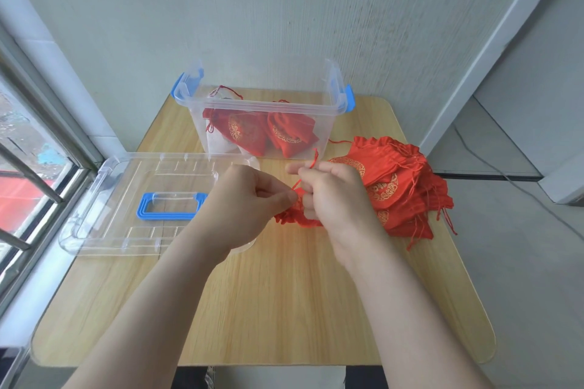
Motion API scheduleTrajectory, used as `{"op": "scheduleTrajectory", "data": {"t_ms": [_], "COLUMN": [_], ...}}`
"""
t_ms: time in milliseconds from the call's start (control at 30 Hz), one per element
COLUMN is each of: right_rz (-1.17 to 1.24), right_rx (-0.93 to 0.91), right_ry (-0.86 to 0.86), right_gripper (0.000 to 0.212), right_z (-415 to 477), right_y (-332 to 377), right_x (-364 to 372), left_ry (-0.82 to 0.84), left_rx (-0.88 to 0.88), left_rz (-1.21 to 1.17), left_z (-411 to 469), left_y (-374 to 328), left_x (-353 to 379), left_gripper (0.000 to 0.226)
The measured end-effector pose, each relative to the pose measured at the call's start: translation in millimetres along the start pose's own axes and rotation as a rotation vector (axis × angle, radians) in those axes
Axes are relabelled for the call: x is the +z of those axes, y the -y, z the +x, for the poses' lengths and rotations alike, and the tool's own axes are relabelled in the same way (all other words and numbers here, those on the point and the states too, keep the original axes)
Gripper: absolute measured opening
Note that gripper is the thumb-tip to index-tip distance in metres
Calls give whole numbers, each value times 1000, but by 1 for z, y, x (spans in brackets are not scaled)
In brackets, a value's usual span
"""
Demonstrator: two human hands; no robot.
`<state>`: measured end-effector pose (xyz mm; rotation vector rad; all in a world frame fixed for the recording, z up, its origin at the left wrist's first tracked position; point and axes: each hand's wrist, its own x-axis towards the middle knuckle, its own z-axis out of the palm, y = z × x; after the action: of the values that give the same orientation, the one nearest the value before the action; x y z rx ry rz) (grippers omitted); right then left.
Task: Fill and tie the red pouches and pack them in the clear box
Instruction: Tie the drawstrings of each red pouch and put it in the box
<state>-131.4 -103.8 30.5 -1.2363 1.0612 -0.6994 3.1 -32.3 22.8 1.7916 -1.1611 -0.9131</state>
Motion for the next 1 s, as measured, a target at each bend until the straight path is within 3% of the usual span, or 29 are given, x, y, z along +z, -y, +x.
{"op": "scheduleTrajectory", "data": {"t_ms": [233,433,533,800,900,1000], "right_rz": [57,154,125,186,232,99], "right_rx": [27,92,103,13,-51,-160], "right_ry": [-229,-260,-265,-291,-289,-302], "right_gripper": [36,41,40,33,27,23], "right_z": [11,9,8,6,7,8], "right_y": [-11,-9,-10,-5,-2,-4], "right_x": [-8,-8,-8,-10,-11,-15], "left_ry": [-72,65,100,128,119,129], "left_rx": [-61,-231,-295,-266,-242,-219], "left_rz": [-118,-643,-749,-498,-300,-77], "left_z": [5,4,3,3,0,-2], "left_y": [4,-8,-12,-9,-11,-11], "left_x": [-2,0,0,-6,-6,-4], "left_gripper": [13,17,14,22,19,22]}}
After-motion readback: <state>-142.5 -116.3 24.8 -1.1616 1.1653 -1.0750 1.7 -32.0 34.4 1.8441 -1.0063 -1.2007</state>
